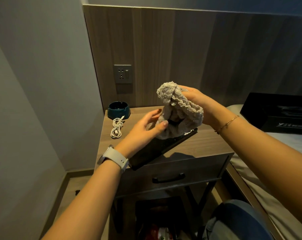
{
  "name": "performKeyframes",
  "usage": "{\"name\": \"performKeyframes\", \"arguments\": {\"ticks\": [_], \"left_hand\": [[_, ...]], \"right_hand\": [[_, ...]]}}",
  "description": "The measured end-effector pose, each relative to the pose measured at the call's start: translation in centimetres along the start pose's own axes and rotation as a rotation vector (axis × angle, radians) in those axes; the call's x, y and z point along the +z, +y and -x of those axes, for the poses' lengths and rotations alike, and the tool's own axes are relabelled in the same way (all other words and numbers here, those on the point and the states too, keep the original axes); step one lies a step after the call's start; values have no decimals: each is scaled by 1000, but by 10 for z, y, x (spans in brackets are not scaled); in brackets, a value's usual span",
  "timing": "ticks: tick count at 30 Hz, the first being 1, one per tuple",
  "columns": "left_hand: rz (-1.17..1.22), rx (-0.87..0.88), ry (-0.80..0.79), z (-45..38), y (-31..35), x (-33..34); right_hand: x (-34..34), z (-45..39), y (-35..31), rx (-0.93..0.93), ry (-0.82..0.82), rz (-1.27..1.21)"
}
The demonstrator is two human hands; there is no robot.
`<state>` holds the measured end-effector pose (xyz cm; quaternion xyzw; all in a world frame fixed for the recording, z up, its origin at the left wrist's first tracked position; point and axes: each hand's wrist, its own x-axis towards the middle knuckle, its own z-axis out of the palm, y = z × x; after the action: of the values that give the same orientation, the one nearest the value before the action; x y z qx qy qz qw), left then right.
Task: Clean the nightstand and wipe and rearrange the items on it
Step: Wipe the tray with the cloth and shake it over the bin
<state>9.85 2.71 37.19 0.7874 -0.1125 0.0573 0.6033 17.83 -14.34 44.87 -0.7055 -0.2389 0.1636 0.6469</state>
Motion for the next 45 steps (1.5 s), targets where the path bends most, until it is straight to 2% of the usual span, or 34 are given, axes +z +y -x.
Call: {"name": "performKeyframes", "arguments": {"ticks": [2,5,8,11,14,17,19,22,23,26,27,29,31,33,35,38,40,43,45], "left_hand": [[48,17,31,3,5,12],[116,23,158,12,4,21],[351,-55,232,22,-3,22],[581,-156,284,28,-4,21],[640,-213,343,30,-4,21],[642,-261,413,26,-4,21],[631,-262,442,22,-3,25],[629,-276,492,16,-1,33],[639,-285,509,15,-2,35],[612,-324,545,12,-4,44],[577,-319,542,12,-4,49],[485,-284,487,14,-3,60],[462,-283,368,16,-1,73],[552,-334,250,17,5,84],[570,-348,216,16,6,87],[446,-294,156,15,2,75],[225,-234,97,16,-3,61],[-275,-59,237,20,-2,41],[-503,48,232,22,-1,27]], "right_hand": [[-1,6,6,-6,4,-58],[-7,15,20,-9,147,-74],[-22,21,38,11,297,-38],[-30,27,49,131,374,-172],[-33,35,56,245,384,-249],[-37,45,61,316,302,-534],[-38,53,64,357,215,-590],[-36,61,69,377,163,-578],[-34,62,70,383,198,-523],[-25,64,76,369,438,-214],[-20,64,76,321,489,-150],[-9,64,76,232,478,-55],[4,68,73,234,363,-84],[14,70,74,252,229,-151],[19,71,79,198,218,-126],[15,71,91,109,354,-34],[11,72,94,109,366,-29],[3,71,91,177,310,-9],[-1,70,87,274,193,-45]]}}
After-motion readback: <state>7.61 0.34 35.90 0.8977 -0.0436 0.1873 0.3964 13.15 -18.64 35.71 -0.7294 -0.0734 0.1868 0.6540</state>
